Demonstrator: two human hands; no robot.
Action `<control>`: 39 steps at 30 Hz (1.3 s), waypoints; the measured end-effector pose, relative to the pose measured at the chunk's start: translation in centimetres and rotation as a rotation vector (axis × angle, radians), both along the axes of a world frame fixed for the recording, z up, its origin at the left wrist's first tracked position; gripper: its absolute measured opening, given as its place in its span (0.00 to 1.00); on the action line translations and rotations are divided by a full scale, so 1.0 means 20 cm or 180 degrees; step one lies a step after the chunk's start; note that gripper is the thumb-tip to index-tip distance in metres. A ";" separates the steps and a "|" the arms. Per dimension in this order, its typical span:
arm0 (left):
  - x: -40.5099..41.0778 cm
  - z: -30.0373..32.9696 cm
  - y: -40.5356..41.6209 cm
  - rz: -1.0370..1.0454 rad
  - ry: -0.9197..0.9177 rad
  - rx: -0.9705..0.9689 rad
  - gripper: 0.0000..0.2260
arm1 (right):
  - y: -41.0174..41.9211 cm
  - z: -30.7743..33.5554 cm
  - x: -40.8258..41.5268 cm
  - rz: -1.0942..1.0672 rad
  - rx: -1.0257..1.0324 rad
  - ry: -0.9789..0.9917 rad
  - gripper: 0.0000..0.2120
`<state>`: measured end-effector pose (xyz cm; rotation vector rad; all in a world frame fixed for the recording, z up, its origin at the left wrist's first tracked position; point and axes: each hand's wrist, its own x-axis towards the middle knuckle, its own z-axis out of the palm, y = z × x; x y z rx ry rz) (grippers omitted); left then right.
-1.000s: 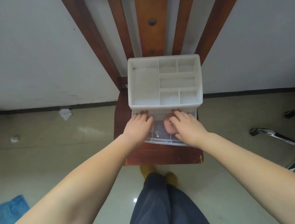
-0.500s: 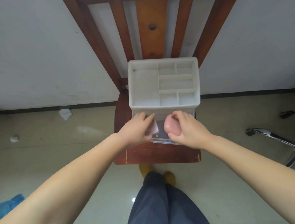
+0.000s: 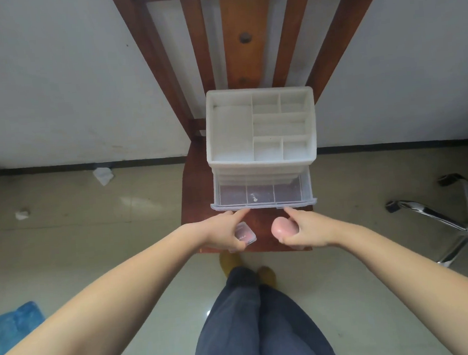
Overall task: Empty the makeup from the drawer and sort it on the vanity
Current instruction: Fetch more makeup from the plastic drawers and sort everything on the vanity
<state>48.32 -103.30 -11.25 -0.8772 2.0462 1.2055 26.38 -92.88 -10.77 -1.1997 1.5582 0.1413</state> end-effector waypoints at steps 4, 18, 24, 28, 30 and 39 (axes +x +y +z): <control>-0.11 -0.01 -0.11 -0.0051 0.0047 -0.0141 0.42 | -0.13 -0.02 -0.10 0.0063 -0.0138 0.0192 0.46; -0.16 0.18 -0.29 -0.0203 -0.0102 -0.0825 0.35 | -0.39 0.16 -0.10 0.0436 -0.0555 0.0641 0.41; 0.03 0.53 -0.20 0.0145 0.0134 -0.2119 0.26 | -0.51 0.47 0.05 0.0964 -0.1858 0.0821 0.36; 0.18 0.70 -0.01 0.0745 -0.0178 -0.2683 0.25 | -0.54 0.59 0.22 0.1448 -0.2466 0.0645 0.35; 0.27 0.75 0.15 0.1226 -0.0303 -0.2837 0.26 | -0.53 0.63 0.32 0.1841 -0.2657 0.0524 0.36; 0.67 0.87 1.19 0.3185 -0.1248 -0.2842 0.24 | -0.11 0.79 0.95 0.3865 -0.3210 -0.0014 0.36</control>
